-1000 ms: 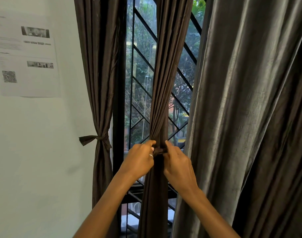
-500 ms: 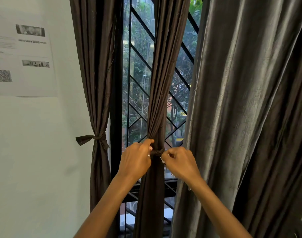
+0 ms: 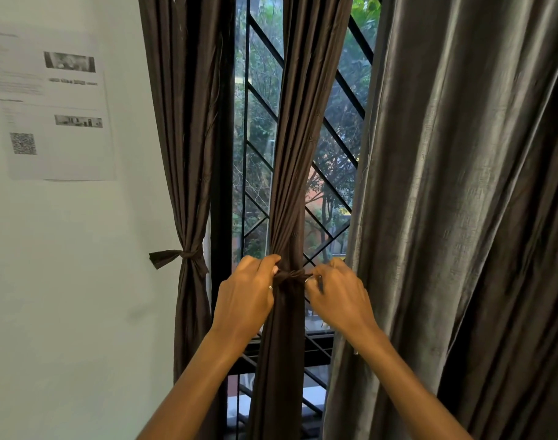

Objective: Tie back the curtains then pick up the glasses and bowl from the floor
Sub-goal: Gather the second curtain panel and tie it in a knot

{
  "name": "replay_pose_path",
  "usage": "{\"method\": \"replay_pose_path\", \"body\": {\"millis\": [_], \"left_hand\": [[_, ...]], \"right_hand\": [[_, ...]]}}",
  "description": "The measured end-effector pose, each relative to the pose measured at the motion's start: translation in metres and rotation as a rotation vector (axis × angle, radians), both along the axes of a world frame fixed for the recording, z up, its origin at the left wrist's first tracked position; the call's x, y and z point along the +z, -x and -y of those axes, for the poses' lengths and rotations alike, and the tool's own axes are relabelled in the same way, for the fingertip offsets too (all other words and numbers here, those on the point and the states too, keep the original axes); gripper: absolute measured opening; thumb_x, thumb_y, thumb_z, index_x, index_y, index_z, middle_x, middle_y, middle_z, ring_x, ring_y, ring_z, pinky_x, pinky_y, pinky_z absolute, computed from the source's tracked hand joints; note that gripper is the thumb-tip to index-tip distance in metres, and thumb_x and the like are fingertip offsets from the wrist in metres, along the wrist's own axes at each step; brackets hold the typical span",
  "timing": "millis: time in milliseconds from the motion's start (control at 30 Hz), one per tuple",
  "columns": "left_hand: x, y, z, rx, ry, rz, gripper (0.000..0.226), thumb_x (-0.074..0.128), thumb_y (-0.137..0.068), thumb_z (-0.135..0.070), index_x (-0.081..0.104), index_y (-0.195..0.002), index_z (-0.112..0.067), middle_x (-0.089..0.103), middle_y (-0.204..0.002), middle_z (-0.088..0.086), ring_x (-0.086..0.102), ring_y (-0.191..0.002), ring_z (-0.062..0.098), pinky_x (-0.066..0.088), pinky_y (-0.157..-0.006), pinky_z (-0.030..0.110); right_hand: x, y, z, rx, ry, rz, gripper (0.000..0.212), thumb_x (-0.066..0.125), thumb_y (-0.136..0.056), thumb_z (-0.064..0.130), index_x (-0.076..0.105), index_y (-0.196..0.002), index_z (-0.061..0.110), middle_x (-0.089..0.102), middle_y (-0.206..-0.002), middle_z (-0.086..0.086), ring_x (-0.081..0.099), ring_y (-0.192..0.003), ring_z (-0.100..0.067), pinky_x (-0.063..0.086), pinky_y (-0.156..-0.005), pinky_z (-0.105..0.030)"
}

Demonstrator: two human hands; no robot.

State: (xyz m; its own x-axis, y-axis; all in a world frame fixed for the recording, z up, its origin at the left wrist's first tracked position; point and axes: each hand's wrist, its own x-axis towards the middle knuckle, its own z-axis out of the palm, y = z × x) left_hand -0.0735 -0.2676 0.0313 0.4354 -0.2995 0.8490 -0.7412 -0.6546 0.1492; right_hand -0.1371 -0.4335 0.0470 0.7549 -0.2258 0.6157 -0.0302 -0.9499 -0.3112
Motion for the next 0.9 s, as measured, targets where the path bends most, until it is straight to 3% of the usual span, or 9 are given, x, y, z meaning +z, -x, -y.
{"method": "replay_pose_path", "body": {"millis": [233, 367, 533, 700, 900], "left_hand": [[-0.008, 0.004, -0.004, -0.038, 0.046, 0.074, 0.033, 0.074, -0.081, 0.003, 0.068, -0.111, -0.01, 0.066, -0.091, 0.004, 0.063, -0.084, 0.018, 0.054, -0.049, 0.035], [-0.012, 0.005, -0.009, -0.044, 0.086, 0.102, 0.028, 0.074, -0.083, 0.002, 0.07, -0.109, -0.008, 0.065, -0.089, 0.005, 0.063, -0.079, 0.017, 0.056, -0.05, 0.032], [-0.014, 0.004, -0.009, -0.044, 0.08, 0.074, 0.033, 0.075, -0.08, 0.005, 0.07, -0.11, -0.009, 0.064, -0.086, 0.004, 0.063, -0.077, 0.018, 0.055, -0.049, 0.034], [-0.018, 0.0, -0.011, -0.042, 0.074, 0.065, 0.037, 0.075, -0.078, 0.008, 0.069, -0.11, -0.01, 0.064, -0.084, 0.003, 0.062, -0.077, 0.02, 0.055, -0.048, 0.036], [-0.022, -0.003, -0.012, -0.045, 0.078, 0.023, 0.04, 0.074, -0.078, 0.007, 0.069, -0.113, -0.012, 0.064, -0.086, 0.002, 0.062, -0.079, 0.019, 0.057, -0.051, 0.036]], "right_hand": [[0.0, -0.001, 0.012, -0.044, 0.042, 0.018, 0.02, 0.05, -0.096, 0.027, 0.059, -0.081, 0.019, 0.05, -0.09, 0.003, 0.053, -0.068, -0.017, 0.045, -0.058, -0.031], [-0.005, -0.002, 0.022, -0.065, 0.048, 0.034, 0.021, 0.049, -0.098, 0.028, 0.066, -0.09, 0.018, 0.052, -0.092, 0.002, 0.053, -0.071, -0.016, 0.049, -0.058, -0.033], [-0.011, -0.004, 0.026, -0.061, 0.057, 0.037, 0.022, 0.049, -0.099, 0.028, 0.066, -0.092, 0.018, 0.056, -0.094, 0.001, 0.055, -0.071, -0.016, 0.044, -0.056, -0.028], [-0.011, -0.008, 0.026, -0.072, 0.063, 0.056, 0.024, 0.049, -0.099, 0.029, 0.07, -0.1, 0.018, 0.057, -0.097, 0.001, 0.059, -0.076, -0.017, 0.054, -0.059, -0.033], [-0.015, -0.01, 0.028, -0.081, 0.042, 0.028, 0.023, 0.048, -0.1, 0.031, 0.068, -0.102, 0.021, 0.057, -0.099, 0.001, 0.059, -0.078, -0.018, 0.049, -0.059, -0.03]]}}
